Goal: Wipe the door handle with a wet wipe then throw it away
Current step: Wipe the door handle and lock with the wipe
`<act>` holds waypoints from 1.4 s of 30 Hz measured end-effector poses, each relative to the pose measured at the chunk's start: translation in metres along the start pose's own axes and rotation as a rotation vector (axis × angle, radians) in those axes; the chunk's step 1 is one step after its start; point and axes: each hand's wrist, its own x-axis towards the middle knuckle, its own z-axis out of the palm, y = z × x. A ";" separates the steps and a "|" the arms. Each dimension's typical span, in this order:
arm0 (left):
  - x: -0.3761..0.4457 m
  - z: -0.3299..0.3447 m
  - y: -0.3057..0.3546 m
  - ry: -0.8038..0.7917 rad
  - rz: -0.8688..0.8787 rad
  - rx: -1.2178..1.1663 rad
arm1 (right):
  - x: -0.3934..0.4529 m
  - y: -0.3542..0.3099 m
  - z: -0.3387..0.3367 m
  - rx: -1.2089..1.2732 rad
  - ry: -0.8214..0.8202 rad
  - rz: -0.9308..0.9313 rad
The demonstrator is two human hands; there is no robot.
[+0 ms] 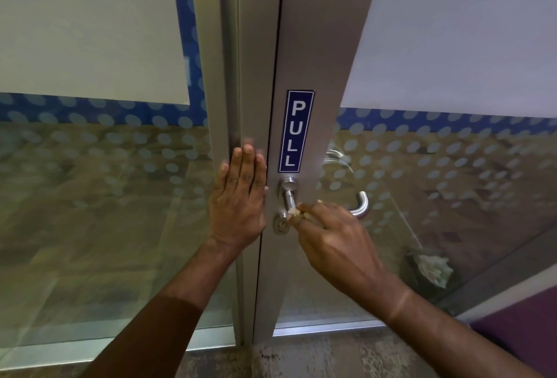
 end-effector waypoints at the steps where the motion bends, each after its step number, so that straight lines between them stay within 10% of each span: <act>1: 0.000 0.000 0.000 0.004 0.003 0.004 | -0.004 0.006 0.000 0.013 0.030 -0.020; 12: 0.002 -0.004 0.002 -0.021 -0.008 -0.027 | -0.036 0.069 -0.011 0.124 0.131 -0.043; 24: 0.002 -0.005 0.001 -0.035 -0.005 -0.032 | -0.019 0.094 -0.015 0.326 0.174 0.368; 32: 0.001 -0.008 0.003 -0.046 -0.005 -0.053 | -0.014 0.061 0.001 1.488 0.318 1.268; 37: 0.002 -0.008 0.003 -0.058 -0.006 -0.033 | -0.015 0.013 0.014 2.123 0.530 1.402; 42: 0.001 -0.006 0.001 -0.044 -0.007 -0.037 | 0.012 -0.038 0.029 2.191 0.489 1.402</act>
